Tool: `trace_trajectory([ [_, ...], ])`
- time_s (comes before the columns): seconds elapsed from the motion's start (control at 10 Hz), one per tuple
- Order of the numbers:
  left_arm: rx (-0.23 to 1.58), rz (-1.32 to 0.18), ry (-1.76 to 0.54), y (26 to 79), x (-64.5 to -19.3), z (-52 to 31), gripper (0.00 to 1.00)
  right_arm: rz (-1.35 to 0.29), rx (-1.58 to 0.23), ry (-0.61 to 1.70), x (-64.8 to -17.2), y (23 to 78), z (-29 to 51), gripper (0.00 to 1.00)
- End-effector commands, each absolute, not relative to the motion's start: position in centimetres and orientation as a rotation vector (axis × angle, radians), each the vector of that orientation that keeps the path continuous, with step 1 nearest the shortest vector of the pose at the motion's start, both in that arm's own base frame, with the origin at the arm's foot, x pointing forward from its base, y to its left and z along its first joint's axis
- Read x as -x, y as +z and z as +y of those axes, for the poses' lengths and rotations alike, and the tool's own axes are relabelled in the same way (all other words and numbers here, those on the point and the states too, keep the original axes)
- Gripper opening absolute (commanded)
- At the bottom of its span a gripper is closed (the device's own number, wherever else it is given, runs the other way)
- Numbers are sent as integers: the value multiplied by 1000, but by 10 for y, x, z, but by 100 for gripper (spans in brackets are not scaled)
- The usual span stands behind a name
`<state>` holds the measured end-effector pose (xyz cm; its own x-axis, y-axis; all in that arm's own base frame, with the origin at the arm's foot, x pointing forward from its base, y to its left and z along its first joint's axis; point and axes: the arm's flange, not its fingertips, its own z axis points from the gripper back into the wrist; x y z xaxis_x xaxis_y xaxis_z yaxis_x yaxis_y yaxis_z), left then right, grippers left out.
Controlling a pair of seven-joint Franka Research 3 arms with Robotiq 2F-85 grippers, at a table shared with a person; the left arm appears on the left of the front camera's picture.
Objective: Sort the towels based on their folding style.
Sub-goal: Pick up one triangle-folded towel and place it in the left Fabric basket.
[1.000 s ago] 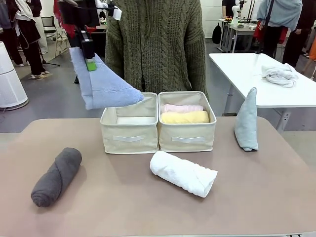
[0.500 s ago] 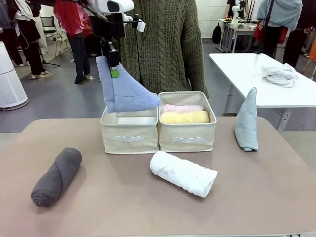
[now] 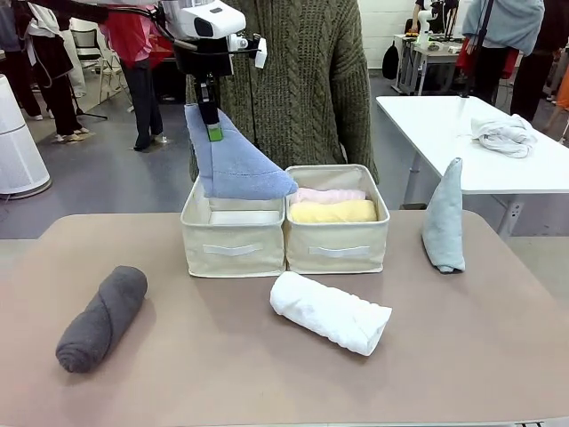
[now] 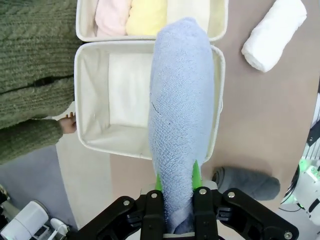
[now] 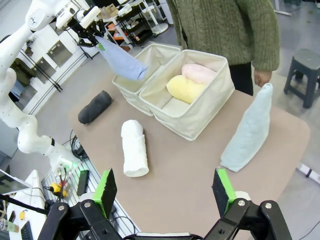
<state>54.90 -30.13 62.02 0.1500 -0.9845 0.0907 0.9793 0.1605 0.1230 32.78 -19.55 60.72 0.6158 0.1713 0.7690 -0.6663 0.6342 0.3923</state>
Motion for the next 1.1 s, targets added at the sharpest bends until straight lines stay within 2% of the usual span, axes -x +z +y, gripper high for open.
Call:
trace_trajectory([
  [0.0,-47,-157,-1401,620,-548,-304,20,-766,-744,542,-328,606,-196,100],
  [0.2,-38,-161,-1411,620,-549,-301,20,-766,-744,542,-328,606,-196,100],
  [0.4,22,-75,-1431,600,-570,-291,20,-766,-744,542,-328,606,-196,100],
  [1.0,46,-50,-1437,556,-581,-276,20,-766,-744,542,-328,606,-196,100],
])
